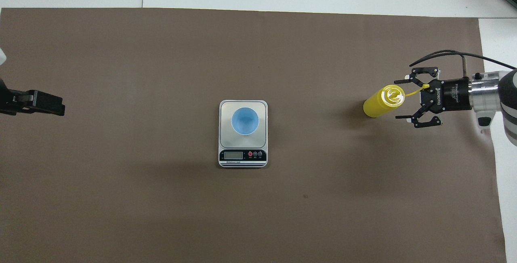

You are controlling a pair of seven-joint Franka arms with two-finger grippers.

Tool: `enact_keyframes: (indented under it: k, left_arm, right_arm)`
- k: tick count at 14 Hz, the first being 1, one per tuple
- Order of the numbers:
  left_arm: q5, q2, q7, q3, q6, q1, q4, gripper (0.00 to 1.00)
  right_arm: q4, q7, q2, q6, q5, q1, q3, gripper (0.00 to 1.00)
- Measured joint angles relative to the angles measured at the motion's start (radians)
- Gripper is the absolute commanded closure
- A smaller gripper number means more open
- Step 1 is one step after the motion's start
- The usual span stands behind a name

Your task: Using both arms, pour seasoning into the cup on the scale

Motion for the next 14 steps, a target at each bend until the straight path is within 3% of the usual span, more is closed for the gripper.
enact_keyframes:
  k: [9,14]
  left_arm:
    - [0.0,0.0,0.0,0.0,0.0,0.0,0.0,0.0]
    - [0.0,0.0,-0.001,0.0,0.0,0.0,0.0,0.0]
  right_arm:
    - [0.06,-0.298,-0.101,0.028,-0.486,0.052,0.006,0.0]
    - [0.075,-0.4,-0.162,0.03,-0.709,0.172,0.01,0.0]
